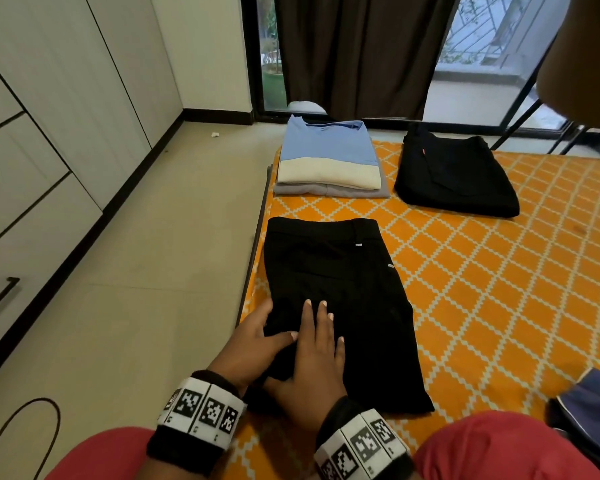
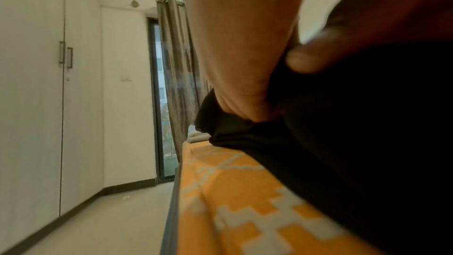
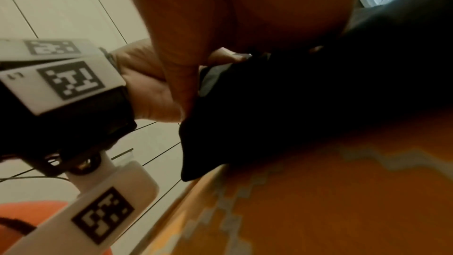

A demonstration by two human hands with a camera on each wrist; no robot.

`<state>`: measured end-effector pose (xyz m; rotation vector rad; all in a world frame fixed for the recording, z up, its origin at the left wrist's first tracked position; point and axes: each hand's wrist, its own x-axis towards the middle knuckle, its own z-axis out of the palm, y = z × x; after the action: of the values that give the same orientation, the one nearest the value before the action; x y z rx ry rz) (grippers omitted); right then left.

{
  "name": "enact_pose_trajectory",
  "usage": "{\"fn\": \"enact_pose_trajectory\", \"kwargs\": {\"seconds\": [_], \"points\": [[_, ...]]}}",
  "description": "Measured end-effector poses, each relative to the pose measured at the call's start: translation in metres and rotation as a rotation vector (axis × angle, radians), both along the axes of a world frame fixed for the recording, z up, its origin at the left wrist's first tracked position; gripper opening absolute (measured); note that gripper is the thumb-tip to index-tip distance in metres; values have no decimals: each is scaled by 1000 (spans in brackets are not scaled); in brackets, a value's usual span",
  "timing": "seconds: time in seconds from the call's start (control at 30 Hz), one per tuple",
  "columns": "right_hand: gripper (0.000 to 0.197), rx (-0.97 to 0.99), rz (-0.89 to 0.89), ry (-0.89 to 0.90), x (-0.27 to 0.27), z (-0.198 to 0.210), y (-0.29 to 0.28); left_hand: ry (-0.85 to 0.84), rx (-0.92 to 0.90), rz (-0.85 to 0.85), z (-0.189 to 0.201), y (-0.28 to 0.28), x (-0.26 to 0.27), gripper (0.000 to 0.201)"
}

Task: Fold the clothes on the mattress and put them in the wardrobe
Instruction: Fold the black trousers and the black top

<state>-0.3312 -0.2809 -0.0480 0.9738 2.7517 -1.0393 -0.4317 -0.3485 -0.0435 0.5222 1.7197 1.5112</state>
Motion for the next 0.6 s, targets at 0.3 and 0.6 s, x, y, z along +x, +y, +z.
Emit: {"fn": "enact_pose_trajectory", "kwargs": {"seconds": [0.3,0.6], "points": [[104,54,61,-30,4,7,-10,-92,-166,203,-11,8,4,26],[103,150,34,60,3,13,-14,-221,10,146,6,12,10,22]]}}
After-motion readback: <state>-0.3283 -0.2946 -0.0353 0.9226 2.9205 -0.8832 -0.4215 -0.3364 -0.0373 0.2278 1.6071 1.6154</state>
